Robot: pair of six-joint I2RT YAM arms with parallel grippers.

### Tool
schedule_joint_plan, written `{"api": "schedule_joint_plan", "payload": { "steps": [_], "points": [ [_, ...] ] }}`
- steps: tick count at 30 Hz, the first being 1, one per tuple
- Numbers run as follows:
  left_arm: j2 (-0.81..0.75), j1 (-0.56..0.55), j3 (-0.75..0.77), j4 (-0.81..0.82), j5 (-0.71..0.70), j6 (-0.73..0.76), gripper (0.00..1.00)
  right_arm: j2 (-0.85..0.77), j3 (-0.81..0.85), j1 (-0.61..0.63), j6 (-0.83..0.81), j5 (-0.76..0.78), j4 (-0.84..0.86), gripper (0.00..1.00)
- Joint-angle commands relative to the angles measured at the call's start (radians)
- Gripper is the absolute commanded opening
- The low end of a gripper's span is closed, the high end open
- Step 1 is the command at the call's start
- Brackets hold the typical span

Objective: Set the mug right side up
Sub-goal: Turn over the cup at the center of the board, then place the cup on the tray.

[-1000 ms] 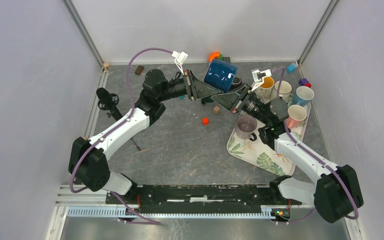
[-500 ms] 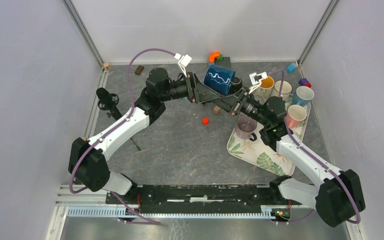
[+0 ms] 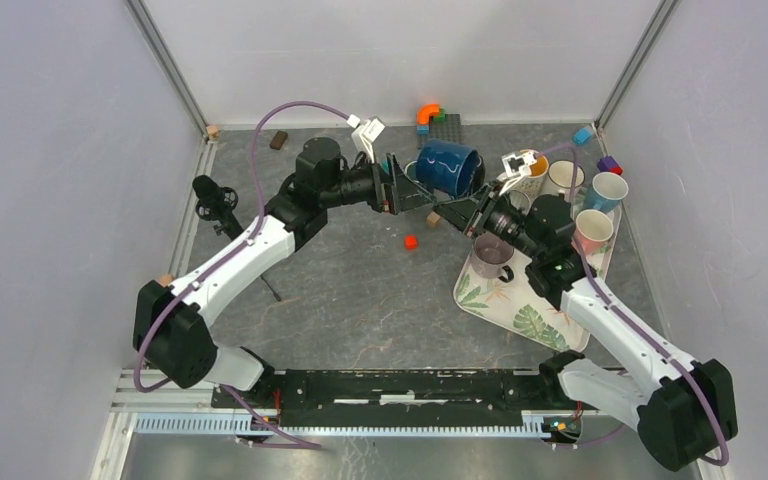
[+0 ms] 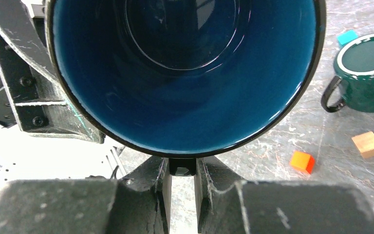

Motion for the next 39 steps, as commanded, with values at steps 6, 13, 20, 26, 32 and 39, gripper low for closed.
{"api": "schedule_joint_plan", "payload": {
  "steps": [6, 13, 20, 26, 32, 39],
  "points": [
    [-0.073, -0.005, 0.065, -0.199, -0.091, 0.145, 1.0, -0.096, 0.061, 0.005, -0.121, 0.104, -0.046, 0.0],
    [-0.092, -0.006, 0.087, -0.356, -0.185, 0.21, 1.0, -0.184, 0.07, 0.005, -0.188, 0.207, -0.216, 0.0],
    [-0.147, -0.006, 0.057, -0.436, -0.249, 0.263, 1.0, -0.288, 0.127, 0.005, -0.273, 0.374, -0.506, 0.0],
    [-0.166, -0.006, 0.039, -0.454, -0.247, 0.284, 1.0, -0.386, 0.15, 0.005, -0.289, 0.527, -0.704, 0.0],
    [-0.165, -0.006, 0.027, -0.45, -0.231, 0.287, 1.0, -0.461, 0.161, 0.005, -0.283, 0.669, -0.884, 0.0],
    [-0.16, -0.007, 0.024, -0.446, -0.214, 0.292, 1.0, -0.484, 0.17, 0.005, -0.249, 0.855, -1.092, 0.0]
  ]
}}
